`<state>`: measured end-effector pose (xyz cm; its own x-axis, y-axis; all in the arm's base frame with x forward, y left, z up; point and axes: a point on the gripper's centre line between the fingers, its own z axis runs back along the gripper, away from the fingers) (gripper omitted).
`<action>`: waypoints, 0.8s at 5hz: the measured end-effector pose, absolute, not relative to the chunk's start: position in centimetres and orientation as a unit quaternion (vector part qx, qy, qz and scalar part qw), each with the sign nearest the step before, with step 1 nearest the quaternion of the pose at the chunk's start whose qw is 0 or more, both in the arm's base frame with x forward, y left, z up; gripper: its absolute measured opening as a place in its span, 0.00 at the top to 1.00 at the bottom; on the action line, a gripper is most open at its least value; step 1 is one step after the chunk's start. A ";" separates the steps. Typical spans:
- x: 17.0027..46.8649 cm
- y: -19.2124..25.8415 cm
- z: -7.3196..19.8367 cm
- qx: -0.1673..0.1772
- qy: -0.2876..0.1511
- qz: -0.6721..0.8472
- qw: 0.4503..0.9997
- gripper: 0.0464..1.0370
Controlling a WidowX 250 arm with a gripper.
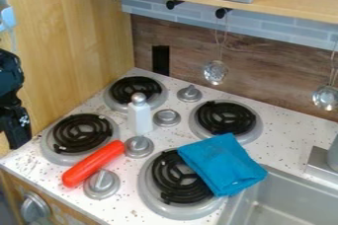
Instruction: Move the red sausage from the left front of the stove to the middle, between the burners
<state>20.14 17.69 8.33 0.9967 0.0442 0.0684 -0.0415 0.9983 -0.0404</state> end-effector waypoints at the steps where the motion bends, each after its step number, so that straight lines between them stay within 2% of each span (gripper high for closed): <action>1: 19.9 17.5 7.6 -0.028 -0.023 0.021 0.999 0.03; 2: 20.9 16.3 6.7 -0.006 0.002 -0.016 1.000 0.03; 3: 20.6 14.7 5.2 0.020 -0.003 0.002 1.000 0.03; 4: 22.4 14.1 5.2 0.038 -0.036 0.002 0.999 0.03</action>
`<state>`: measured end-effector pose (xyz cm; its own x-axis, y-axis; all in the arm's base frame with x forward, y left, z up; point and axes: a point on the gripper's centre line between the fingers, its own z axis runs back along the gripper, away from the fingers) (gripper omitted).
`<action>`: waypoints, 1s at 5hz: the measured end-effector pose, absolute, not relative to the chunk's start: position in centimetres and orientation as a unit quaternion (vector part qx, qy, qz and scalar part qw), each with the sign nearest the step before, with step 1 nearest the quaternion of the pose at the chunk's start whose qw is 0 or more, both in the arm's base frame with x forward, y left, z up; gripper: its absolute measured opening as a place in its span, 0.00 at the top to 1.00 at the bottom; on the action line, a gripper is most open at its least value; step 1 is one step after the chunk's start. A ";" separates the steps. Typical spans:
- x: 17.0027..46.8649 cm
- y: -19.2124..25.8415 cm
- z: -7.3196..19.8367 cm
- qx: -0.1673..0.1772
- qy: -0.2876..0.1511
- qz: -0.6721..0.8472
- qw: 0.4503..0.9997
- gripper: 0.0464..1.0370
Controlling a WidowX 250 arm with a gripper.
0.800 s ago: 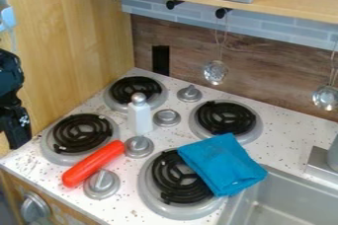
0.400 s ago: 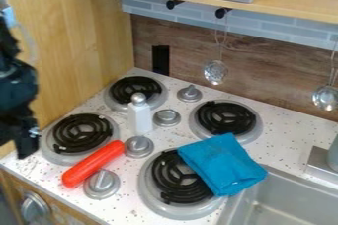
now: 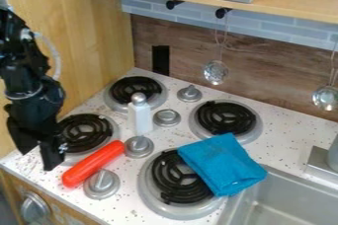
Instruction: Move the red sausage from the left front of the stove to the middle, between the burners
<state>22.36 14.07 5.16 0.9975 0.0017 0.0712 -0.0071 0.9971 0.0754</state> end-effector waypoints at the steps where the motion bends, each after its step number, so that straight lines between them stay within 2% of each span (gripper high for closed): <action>1: 23.5 13.7 4.1 0.064 -0.044 0.035 0.996 0.03; 5: 26.3 14.4 0.3 0.036 -0.021 0.062 0.997 0.03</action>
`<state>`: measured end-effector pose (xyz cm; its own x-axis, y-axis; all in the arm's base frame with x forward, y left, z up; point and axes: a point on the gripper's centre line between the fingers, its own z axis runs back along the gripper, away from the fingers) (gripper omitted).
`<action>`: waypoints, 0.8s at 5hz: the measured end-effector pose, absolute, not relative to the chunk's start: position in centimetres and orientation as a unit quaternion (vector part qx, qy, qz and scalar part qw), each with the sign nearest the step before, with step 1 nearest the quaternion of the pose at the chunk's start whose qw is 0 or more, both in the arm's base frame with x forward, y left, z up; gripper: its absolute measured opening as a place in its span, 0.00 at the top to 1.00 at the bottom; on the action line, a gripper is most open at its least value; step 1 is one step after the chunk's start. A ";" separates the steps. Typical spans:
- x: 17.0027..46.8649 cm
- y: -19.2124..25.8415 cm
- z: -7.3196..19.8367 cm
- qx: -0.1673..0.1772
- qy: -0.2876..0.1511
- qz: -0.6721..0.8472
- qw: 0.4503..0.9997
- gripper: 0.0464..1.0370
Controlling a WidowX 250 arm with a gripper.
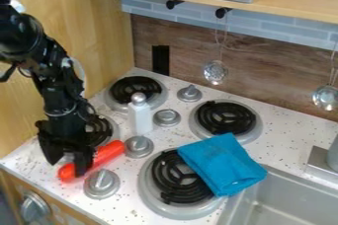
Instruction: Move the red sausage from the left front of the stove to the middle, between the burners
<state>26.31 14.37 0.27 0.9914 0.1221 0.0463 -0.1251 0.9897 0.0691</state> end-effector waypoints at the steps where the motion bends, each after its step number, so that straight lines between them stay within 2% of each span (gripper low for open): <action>1: 27.2 14.0 -0.2 0.028 -0.019 0.065 0.997 0.03; 3: 28.5 13.0 -0.8 0.025 -0.012 0.049 0.998 0.03; 4: 28.7 13.4 -1.0 0.031 -0.008 0.061 0.998 0.07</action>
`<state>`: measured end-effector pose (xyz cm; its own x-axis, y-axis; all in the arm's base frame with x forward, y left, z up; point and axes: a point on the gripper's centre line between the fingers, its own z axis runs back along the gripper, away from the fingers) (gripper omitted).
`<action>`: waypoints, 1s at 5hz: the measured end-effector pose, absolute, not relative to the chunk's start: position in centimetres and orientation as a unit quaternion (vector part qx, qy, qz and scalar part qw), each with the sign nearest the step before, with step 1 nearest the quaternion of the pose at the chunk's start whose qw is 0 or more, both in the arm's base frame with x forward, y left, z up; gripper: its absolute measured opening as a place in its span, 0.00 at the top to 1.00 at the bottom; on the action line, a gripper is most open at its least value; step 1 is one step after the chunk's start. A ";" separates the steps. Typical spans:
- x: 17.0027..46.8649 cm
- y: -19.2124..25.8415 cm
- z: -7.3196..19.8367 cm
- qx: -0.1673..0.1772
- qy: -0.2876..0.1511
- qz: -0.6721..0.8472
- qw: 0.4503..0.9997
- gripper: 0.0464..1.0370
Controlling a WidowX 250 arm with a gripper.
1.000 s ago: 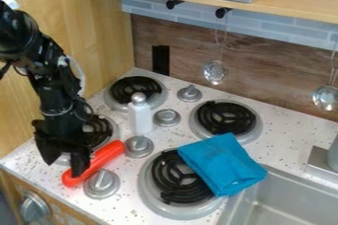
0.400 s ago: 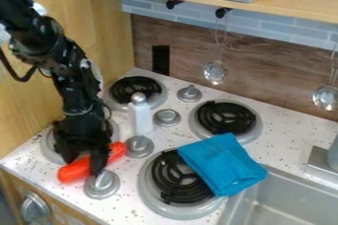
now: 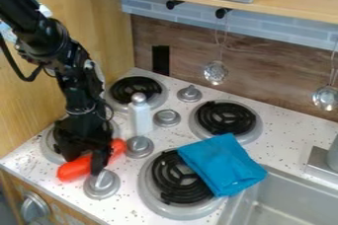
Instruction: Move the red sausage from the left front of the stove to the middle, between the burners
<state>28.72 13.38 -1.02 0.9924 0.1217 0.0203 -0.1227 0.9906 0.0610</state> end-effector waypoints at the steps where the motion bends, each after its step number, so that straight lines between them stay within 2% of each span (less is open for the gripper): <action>1: 28.8 13.7 -1.2 0.043 -0.004 0.068 0.997 0.32; 2: 28.6 14.1 -1.3 0.059 0.002 0.071 0.996 0.49; 3: 28.2 14.4 -1.7 0.072 0.001 0.065 0.995 0.49; 4: 27.8 14.0 -1.9 0.065 -0.004 0.058 0.996 0.49; 5: 26.9 12.5 -1.4 0.022 0.014 0.063 0.998 0.50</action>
<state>26.91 12.52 -1.41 0.9917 0.1259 -0.0262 -0.1246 0.9912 0.0457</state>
